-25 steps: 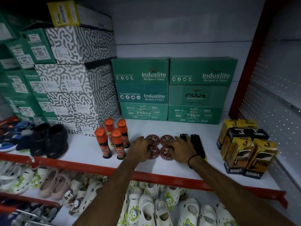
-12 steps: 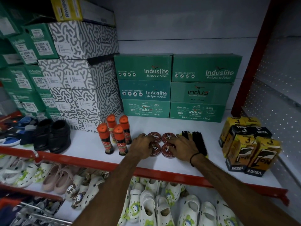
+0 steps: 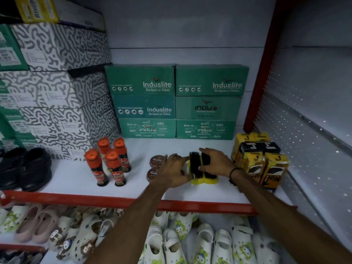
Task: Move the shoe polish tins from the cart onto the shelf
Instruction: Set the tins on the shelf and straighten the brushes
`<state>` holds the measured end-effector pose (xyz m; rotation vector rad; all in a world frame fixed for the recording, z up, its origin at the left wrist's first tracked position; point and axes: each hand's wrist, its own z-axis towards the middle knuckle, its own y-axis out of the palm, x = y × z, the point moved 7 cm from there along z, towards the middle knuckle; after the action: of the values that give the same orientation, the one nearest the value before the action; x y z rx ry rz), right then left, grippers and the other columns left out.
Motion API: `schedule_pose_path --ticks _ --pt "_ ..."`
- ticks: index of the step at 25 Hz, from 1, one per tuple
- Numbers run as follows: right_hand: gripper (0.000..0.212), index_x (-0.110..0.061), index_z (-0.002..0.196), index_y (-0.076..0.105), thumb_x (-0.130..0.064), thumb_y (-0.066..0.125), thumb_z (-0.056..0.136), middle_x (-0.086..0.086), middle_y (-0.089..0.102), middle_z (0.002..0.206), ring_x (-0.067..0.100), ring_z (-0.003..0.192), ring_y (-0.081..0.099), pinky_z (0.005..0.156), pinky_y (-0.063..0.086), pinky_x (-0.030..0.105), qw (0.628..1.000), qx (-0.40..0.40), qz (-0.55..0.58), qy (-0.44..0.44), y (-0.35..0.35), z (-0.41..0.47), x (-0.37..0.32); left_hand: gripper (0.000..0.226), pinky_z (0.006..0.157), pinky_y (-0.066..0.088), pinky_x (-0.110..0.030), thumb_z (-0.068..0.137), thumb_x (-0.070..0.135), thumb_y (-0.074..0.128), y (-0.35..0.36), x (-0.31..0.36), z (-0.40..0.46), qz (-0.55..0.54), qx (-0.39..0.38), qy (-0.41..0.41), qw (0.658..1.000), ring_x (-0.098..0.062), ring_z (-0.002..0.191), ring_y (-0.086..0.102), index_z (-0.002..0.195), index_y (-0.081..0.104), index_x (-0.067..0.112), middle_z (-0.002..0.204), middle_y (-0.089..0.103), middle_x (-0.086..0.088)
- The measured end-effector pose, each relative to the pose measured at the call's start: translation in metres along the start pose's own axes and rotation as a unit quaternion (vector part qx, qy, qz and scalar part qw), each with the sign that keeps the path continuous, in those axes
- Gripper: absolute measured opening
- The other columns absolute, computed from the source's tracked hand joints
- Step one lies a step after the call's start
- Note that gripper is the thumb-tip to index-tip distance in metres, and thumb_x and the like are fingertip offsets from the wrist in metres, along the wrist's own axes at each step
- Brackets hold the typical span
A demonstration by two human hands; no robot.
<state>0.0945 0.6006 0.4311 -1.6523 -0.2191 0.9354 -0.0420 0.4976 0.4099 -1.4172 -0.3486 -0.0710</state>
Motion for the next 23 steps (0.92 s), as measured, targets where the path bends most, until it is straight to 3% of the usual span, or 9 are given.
schedule_pose_path --ticks 4,11,23 --pt "0.088 -0.02 0.149 0.048 -0.021 0.089 0.071 0.011 0.056 0.147 0.031 0.133 0.054 0.109 0.049 0.04 0.999 -0.027 0.027 0.006 0.014 -0.02 0.02 0.091 0.119 0.023 -0.052 0.069 0.061 0.067 0.019 0.016 0.006 0.033 -0.01 0.015 0.999 -0.034 0.136 0.047 0.151 0.04 0.033 0.13 0.065 -0.015" --pt "0.09 -0.026 0.158 0.033 -0.018 0.079 0.081 0.011 0.024 0.168 0.031 0.15 0.033 0.119 0.037 0.042 0.997 -0.028 -0.064 -0.031 0.029 -0.021 0.02 0.091 0.114 0.025 -0.047 0.073 0.048 0.073 0.026 0.017 0.008 0.001 -0.024 0.006 1.0 -0.036 0.134 0.045 0.153 0.036 0.029 0.13 0.064 -0.017" --pt "0.09 -0.026 0.157 0.034 -0.023 0.079 0.08 0.009 0.028 0.167 0.029 0.15 0.035 0.118 0.037 0.04 0.997 -0.019 -0.063 -0.039 0.026 -0.024 0.019 0.089 0.122 0.02 -0.055 0.078 0.048 0.072 0.021 0.015 -0.002 0.01 -0.019 0.017 1.0 -0.035 0.145 0.035 0.157 0.033 0.033 0.141 0.059 -0.014"
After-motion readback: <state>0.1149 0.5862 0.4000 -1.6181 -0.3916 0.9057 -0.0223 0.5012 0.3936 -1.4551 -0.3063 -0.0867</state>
